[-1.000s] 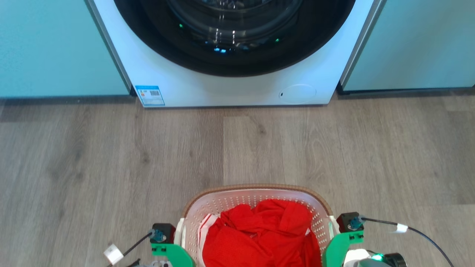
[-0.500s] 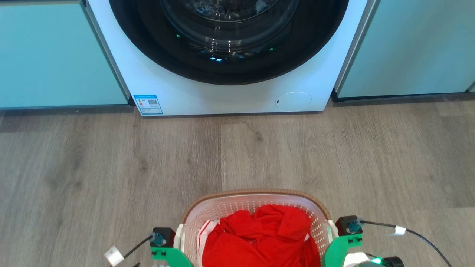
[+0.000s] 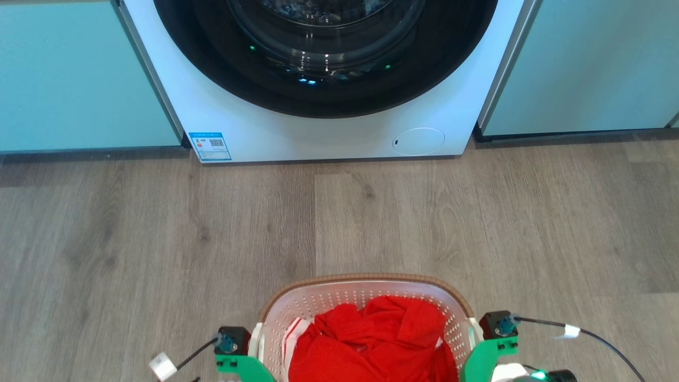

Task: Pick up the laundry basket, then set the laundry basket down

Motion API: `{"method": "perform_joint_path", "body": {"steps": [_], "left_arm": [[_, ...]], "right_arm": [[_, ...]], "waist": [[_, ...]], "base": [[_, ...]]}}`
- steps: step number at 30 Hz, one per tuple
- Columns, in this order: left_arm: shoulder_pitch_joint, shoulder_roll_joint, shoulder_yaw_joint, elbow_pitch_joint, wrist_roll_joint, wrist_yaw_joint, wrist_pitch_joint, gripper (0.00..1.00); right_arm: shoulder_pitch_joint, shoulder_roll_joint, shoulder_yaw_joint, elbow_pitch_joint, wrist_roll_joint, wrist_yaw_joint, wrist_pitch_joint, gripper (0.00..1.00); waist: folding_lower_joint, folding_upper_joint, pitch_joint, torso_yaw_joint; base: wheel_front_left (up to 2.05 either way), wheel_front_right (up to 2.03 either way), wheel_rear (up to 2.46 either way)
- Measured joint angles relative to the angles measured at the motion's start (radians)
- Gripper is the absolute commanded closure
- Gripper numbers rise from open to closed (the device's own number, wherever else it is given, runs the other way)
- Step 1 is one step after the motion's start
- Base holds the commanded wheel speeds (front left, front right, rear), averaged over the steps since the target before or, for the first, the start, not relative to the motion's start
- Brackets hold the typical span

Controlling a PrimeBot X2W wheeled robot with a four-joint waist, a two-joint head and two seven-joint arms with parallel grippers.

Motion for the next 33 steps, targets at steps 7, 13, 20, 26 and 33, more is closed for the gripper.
{"method": "perform_joint_path", "body": {"steps": [7,13,20,26,33], "left_arm": [[-0.001,0.0,-0.017,0.002,-0.01,0.0,0.0,1.0],[-0.003,0.0,-0.021,0.002,-0.018,0.0,0.0,1.0],[-0.034,0.0,-0.028,0.004,-0.025,0.0,-0.004,1.0],[-0.106,0.0,-0.033,0.009,-0.025,0.0,-0.024,1.0],[-0.207,0.0,-0.031,0.015,-0.024,0.0,-0.043,1.0]], "right_arm": [[-0.002,0.0,0.018,0.004,0.017,0.0,-0.001,1.0],[-0.012,0.0,0.028,0.008,0.023,0.0,-0.004,1.0],[-0.045,0.0,0.04,0.013,0.036,0.0,-0.018,1.0],[-0.119,0.0,0.04,0.025,0.041,0.0,-0.036,1.0],[-0.221,-0.001,0.029,0.033,0.046,0.0,-0.059,1.0]], "waist": [[0.0,0.0,0.011,0.0],[0.0,0.0,0.024,-0.001],[0.0,0.0,0.053,-0.002],[0.0001,0.0,0.123,0.001],[0.0002,0.0,0.212,0.005]], "base": [[0.0,0.0,0.0],[0.0,0.0,0.0],[0.0,0.0,0.0],[0.0,0.0,0.0],[0.0,0.0,0.0]]}}
